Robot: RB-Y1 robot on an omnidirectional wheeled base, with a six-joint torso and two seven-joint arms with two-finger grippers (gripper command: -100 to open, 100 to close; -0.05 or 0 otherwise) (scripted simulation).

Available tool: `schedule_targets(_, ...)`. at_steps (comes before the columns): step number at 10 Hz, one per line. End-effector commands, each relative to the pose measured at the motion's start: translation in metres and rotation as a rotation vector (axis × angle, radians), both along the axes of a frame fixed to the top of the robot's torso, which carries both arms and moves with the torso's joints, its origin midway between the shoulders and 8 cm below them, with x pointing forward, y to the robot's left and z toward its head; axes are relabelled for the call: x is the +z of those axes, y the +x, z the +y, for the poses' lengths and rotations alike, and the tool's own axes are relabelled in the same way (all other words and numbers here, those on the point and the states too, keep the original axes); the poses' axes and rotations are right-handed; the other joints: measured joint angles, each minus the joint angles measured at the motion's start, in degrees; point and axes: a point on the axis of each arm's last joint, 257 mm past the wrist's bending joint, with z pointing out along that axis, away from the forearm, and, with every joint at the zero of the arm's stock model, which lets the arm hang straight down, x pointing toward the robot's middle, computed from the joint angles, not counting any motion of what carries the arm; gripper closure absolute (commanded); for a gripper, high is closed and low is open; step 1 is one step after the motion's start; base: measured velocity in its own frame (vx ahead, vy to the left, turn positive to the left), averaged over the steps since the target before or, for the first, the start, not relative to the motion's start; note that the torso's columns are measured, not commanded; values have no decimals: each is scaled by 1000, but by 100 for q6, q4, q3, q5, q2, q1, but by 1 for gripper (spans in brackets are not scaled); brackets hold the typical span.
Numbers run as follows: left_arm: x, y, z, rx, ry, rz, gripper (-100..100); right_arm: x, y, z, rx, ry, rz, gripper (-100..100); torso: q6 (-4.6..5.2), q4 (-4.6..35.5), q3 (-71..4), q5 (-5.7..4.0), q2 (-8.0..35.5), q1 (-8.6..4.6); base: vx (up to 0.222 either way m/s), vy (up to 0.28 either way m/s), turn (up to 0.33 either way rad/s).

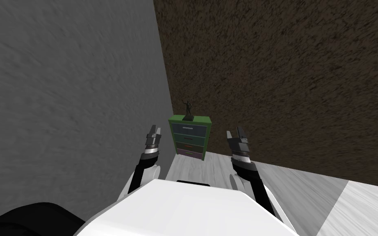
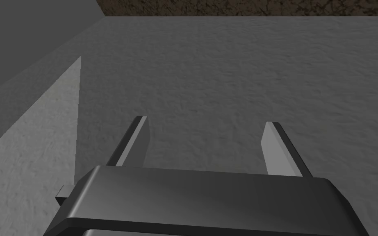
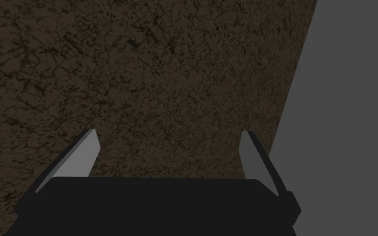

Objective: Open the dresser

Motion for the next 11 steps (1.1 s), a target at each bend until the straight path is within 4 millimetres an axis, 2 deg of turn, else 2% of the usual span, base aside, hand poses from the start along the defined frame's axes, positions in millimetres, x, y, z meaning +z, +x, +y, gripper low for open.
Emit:
schedule_targets(1, 0, 0, 0, 0, 0, 0, 0, 0, 0, 0, 0, 0, 0, 0, 0, 235, -467, 0, 232, 0, 0, 0, 0)
schedule_targets(9, 0, 0, 0, 0, 0, 0, 0, 0, 0, 0, 0, 0, 0, 0, 0, 3537, -7073, 0, 3539, 0, 0, 0, 0)
schedule_targets(10, -7, 4, -3, -16, 30, 16, -100, 0, 0, 0, 0, 0, 0, 0, 0, 3960, -7919, 0, 3962, 0, 26, -4, -17)
schedule_targets(11, -12, 6, -4, -22, 42, 25, -100, 0, 0, 0, 0, 0, 0, 0, 0, 4148, -8317, 0, 4149, 0, 44, 1, -26)
